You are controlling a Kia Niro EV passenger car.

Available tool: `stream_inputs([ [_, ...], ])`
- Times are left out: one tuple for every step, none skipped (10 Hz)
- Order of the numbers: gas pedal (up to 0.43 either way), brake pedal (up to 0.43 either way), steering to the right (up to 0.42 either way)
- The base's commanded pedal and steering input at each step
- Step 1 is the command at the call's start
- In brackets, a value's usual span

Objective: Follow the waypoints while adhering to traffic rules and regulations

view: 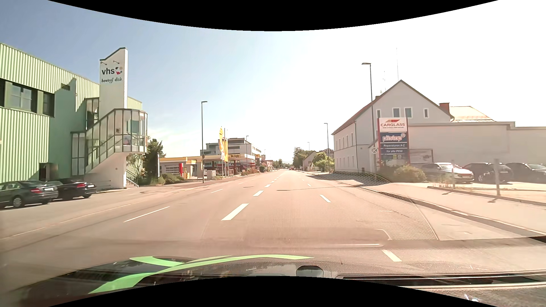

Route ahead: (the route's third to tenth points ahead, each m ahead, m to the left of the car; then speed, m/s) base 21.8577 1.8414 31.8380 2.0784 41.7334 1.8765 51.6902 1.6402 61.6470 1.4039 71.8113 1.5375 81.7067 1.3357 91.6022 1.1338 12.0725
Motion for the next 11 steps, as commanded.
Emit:
stream_inputs([
  [0.15, 0.0, -0.003],
  [0.15, 0.0, -0.003],
  [0.15, 0.0, -0.003],
  [0.15, 0.0, -0.003],
  [0.15, 0.0, -0.003],
  [0.15, 0.0, -0.003],
  [0.15, 0.0, -0.003],
  [0.15, 0.0, -0.003],
  [0.15, 0.0, -0.003],
  [0.15, 0.0, -0.003],
  [0.15, 0.0, -0.003],
])
